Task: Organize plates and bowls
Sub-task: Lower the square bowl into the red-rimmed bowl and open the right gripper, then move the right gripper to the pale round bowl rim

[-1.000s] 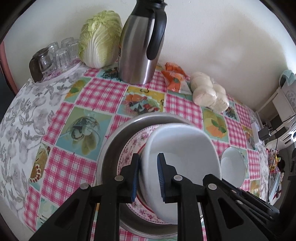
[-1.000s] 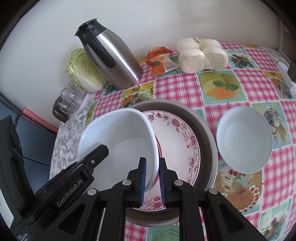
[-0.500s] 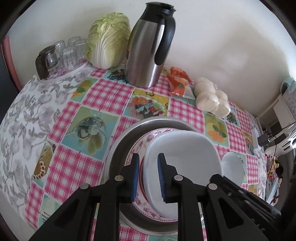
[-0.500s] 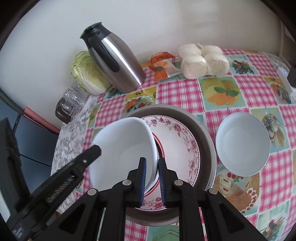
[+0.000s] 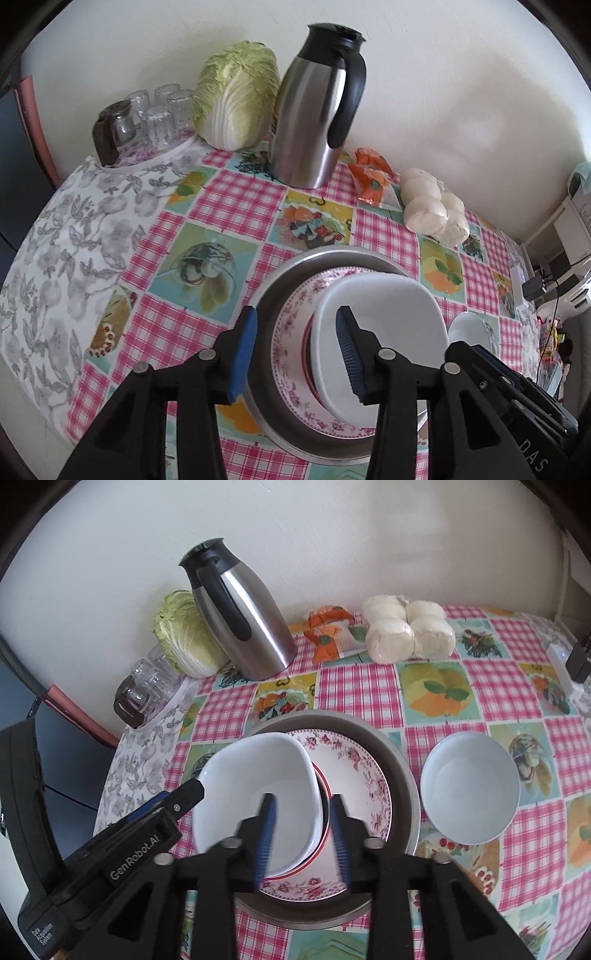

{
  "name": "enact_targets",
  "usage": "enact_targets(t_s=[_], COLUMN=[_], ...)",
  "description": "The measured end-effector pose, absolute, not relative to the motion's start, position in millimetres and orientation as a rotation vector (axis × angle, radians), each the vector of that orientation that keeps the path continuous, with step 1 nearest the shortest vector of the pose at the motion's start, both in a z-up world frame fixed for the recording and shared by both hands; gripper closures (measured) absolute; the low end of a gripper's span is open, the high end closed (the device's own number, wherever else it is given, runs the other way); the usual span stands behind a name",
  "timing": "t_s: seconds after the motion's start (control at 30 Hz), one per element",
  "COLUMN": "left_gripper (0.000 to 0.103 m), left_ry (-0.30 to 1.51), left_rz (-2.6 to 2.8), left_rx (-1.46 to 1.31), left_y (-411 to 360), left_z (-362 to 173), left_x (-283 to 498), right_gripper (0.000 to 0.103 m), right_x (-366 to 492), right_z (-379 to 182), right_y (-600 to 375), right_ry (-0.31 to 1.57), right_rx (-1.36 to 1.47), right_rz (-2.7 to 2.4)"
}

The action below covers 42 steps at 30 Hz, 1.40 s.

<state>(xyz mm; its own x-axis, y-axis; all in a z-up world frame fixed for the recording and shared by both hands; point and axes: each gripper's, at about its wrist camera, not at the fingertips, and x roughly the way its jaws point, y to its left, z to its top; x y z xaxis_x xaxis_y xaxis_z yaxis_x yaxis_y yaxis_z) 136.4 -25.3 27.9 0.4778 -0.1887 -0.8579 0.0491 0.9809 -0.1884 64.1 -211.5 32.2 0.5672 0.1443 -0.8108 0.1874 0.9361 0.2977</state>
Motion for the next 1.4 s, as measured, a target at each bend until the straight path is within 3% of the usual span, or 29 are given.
enact_targets(t_s=[0.1,0.17,0.47,0.73,0.83,1.4], left_gripper=[0.041,0.037,0.019,0.019,0.004,0.001], left_ry=[1.051,1.043,1.028,1.021,1.012,0.832], left_rz=[-0.118,-0.103,-0.036,0.02,0.051,-0.072], left_rx=[-0.141,-0.138,-0.097,-0.085,-0.12,-0.125], left_y=[-21,-18,-12,-10,-6,-60], left_z=[33,35,37,35,36,76], left_x=[135,135,135,134,134,123], right_gripper=[0.057,0.041,0.027,0.01,0.001,0.0], right_x=[62,61,57,54,53,14], right_z=[37,41,51,52,51,77], right_y=[-209,-208,-205,-209,-213,-323], right_ry=[0.957,0.94,0.891,0.879,0.883,0.715], right_rx=[0.344,0.321,0.251,0.241,0.239,0.402], right_rz=[-0.04,-0.05,-0.064,-0.063,-0.071,-0.189])
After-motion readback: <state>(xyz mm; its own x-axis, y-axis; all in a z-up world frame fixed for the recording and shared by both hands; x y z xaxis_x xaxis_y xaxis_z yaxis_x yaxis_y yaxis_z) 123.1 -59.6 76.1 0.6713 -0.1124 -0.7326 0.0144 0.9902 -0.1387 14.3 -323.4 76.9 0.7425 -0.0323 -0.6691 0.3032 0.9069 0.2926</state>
